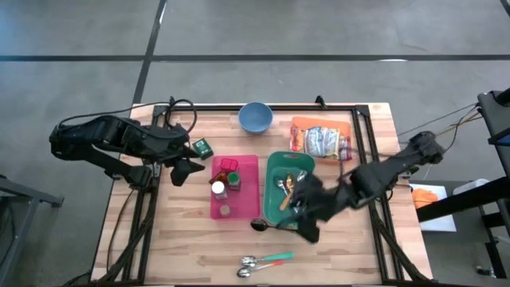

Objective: Pick & Place Food Item
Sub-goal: Put the light blue spoon into the green bin

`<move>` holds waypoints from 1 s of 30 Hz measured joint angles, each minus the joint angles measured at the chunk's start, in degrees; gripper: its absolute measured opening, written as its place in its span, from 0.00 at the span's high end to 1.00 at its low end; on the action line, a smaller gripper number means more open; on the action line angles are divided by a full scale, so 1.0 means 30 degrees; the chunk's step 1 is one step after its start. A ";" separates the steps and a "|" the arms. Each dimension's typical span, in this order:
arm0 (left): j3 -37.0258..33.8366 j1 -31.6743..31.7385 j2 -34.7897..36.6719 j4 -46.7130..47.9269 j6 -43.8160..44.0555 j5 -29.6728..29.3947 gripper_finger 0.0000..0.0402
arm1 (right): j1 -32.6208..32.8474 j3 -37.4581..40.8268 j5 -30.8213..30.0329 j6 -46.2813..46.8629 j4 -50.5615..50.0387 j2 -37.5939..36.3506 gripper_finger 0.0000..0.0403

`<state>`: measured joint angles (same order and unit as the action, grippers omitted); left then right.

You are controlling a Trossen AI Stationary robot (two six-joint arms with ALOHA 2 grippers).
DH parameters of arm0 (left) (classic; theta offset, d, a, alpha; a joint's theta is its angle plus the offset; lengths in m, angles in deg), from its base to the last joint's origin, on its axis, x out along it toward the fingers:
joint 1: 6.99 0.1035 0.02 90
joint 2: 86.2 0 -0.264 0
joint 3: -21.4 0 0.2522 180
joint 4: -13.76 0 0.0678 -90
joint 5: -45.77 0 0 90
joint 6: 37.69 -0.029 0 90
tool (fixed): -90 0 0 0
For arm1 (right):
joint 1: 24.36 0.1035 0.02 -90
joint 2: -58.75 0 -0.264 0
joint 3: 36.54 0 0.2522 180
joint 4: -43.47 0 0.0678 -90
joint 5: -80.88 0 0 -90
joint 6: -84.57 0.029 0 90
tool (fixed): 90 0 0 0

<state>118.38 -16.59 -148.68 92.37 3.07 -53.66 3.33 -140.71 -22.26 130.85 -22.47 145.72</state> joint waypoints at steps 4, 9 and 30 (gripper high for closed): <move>0.0000 -0.0015 0.0000 0.0331 -0.0138 0.0000 0.35 | 0.1059 -0.2035 -0.0196 -0.0136 -0.0152 0.2516 0.51; 0.0000 -0.0015 0.0000 0.0414 -0.0996 0.0000 0.35 | 0.1828 -0.4678 -0.0178 -0.0667 -0.1127 0.5768 0.51; -0.0005 -0.0015 0.0007 0.2490 -0.1149 0.0000 0.35 | 0.2271 -1.0255 0.3027 -0.4847 -0.4286 1.3518 0.51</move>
<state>118.37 -16.64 -148.65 99.84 -0.37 -53.66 10.14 -171.48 -13.17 116.31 -35.33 186.27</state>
